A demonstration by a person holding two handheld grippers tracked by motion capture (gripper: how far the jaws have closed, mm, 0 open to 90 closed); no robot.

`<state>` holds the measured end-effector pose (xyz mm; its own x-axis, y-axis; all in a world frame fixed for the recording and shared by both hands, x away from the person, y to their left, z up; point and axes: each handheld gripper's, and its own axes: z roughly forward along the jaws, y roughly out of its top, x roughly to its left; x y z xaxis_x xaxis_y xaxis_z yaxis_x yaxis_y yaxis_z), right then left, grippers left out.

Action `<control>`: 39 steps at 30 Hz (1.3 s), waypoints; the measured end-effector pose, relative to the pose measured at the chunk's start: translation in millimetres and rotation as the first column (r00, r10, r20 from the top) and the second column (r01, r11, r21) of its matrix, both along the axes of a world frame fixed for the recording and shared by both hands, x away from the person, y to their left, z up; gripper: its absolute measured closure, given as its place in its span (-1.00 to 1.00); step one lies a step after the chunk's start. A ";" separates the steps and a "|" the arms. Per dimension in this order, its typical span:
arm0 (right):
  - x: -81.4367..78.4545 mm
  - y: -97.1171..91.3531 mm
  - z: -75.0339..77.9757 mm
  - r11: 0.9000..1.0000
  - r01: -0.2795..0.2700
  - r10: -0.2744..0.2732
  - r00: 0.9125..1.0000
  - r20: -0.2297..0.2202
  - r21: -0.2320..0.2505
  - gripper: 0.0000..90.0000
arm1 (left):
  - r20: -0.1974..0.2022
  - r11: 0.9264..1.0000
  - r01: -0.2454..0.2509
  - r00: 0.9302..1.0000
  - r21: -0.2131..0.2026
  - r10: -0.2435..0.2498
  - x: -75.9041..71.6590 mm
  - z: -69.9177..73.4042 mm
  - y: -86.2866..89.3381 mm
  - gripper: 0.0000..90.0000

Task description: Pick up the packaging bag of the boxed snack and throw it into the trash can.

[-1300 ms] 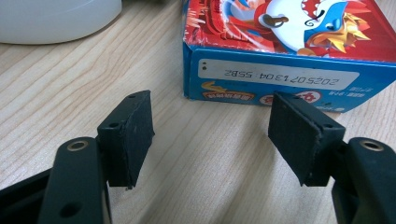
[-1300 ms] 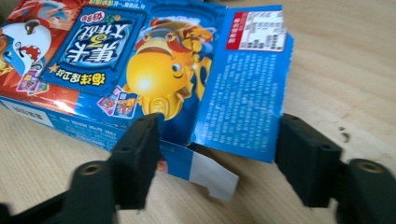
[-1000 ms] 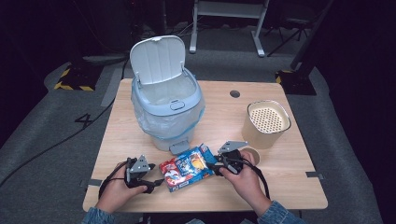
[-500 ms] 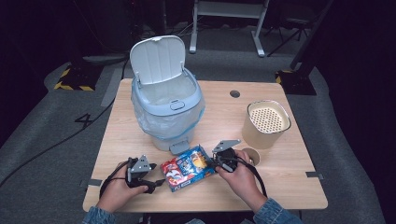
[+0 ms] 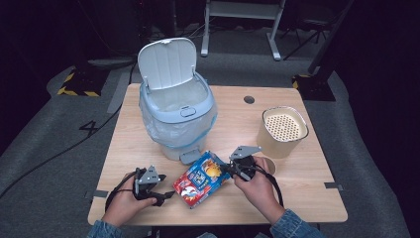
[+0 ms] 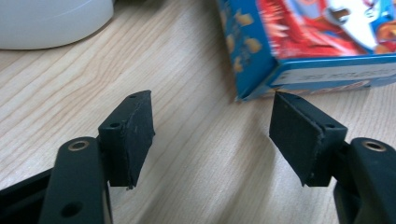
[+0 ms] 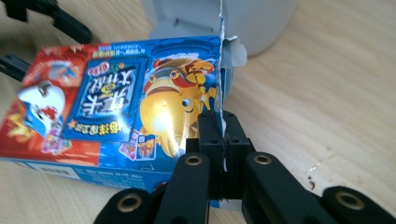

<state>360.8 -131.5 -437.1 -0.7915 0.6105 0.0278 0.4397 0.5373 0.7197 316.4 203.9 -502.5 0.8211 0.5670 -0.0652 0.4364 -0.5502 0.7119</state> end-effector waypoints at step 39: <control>-20.5 -60.9 132.8 0.976 -0.156 0.135 0.981 0.141 0.150 1.00 | 0.023 0.998 -0.040 0.999 0.042 0.039 2.2 -1.7 9.3 -0.51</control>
<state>340.2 -192.3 -304.4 -0.8746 0.4847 0.0072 0.2630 0.4620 0.8470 318.5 213.3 -504.2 0.7989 0.6011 -0.0226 0.4431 -0.5627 0.6979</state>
